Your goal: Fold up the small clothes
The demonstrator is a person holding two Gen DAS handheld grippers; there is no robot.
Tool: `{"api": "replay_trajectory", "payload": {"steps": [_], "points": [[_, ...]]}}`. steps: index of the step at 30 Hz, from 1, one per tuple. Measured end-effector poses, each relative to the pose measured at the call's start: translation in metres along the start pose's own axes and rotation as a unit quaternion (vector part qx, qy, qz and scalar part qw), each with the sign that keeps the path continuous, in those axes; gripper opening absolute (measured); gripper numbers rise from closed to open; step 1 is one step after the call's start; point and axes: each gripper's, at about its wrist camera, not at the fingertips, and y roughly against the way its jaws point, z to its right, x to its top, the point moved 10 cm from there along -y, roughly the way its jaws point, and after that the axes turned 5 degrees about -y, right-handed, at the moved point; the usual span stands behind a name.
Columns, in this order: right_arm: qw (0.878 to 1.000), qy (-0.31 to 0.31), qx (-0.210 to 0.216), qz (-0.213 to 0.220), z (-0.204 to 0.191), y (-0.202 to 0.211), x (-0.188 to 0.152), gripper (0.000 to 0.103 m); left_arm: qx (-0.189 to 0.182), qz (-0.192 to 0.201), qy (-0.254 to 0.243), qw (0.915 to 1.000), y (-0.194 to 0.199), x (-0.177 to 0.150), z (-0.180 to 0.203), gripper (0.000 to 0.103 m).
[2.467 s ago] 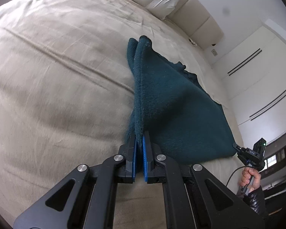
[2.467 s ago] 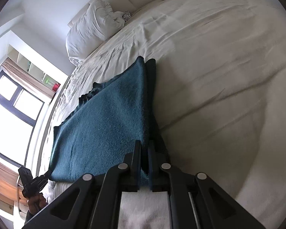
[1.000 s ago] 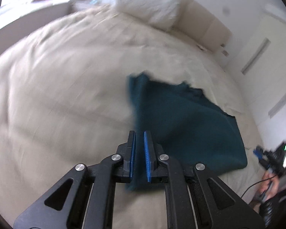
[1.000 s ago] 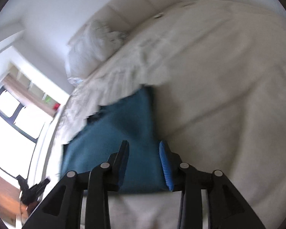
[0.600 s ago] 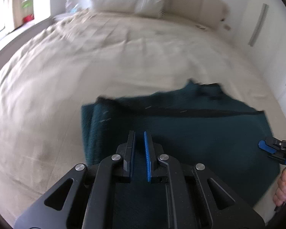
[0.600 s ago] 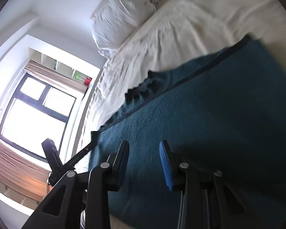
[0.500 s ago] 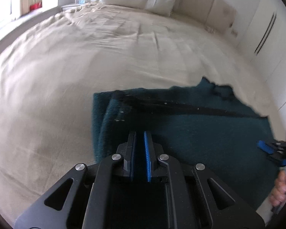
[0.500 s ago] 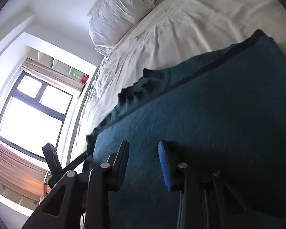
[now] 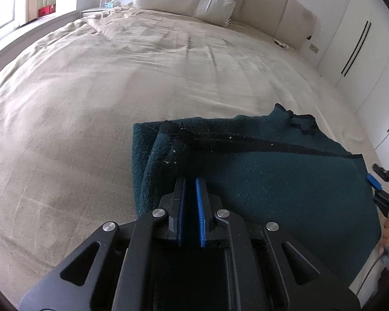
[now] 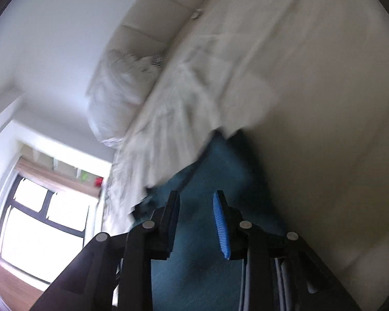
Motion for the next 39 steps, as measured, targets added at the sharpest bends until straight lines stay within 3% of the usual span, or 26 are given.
{"api": "replay_trajectory", "payload": {"steps": [3,6,9,11,13,16,22,27,31,36,39], "points": [[0.995,0.048,0.052,-0.066,-0.043,-0.012,-0.052,0.031,0.004,0.000,-0.004,1.0000,0.000,0.000,0.000,0.008],[0.980,0.090,0.091,-0.153,-0.077,-0.029,-0.120,0.033,0.015,0.002,-0.014,0.9998,0.001,0.000,0.001,0.008],[0.966,0.106,0.108,-0.212,-0.086,-0.041,-0.172,0.041,0.029,0.005,-0.027,0.9992,0.001,-0.001,0.002,0.008],[0.962,0.121,0.088,-0.228,-0.079,-0.048,-0.189,0.041,0.039,0.007,-0.036,0.9986,0.001,-0.001,0.003,0.008],[0.966,0.104,0.071,-0.226,-0.062,-0.048,-0.187,0.041,0.044,0.009,-0.041,0.9982,0.002,-0.002,0.004,0.008],[0.979,0.066,0.063,-0.183,-0.035,-0.035,-0.154,0.036,0.048,0.010,-0.045,0.9978,0.002,-0.002,0.004,0.008],[0.998,-0.012,0.042,-0.042,0.025,0.032,-0.065,0.034,0.046,0.014,-0.044,0.9979,0.002,-0.002,0.003,0.008],[0.997,-0.049,-0.004,0.062,0.053,0.092,-0.035,0.039,0.047,0.017,-0.045,0.9977,0.001,-0.003,0.004,0.008],[0.999,-0.001,0.023,0.045,0.009,0.086,-0.062,0.039,0.057,0.019,-0.052,0.9968,0.001,-0.004,0.005,0.008],[0.992,0.051,0.078,-0.087,-0.054,0.014,-0.131,0.039,0.055,0.019,-0.051,0.9970,0.002,-0.004,0.007,0.008],[0.983,0.082,0.065,-0.151,-0.063,-0.022,-0.169,0.041,0.054,0.018,-0.050,0.9971,0.004,-0.004,0.006,0.008]]}}
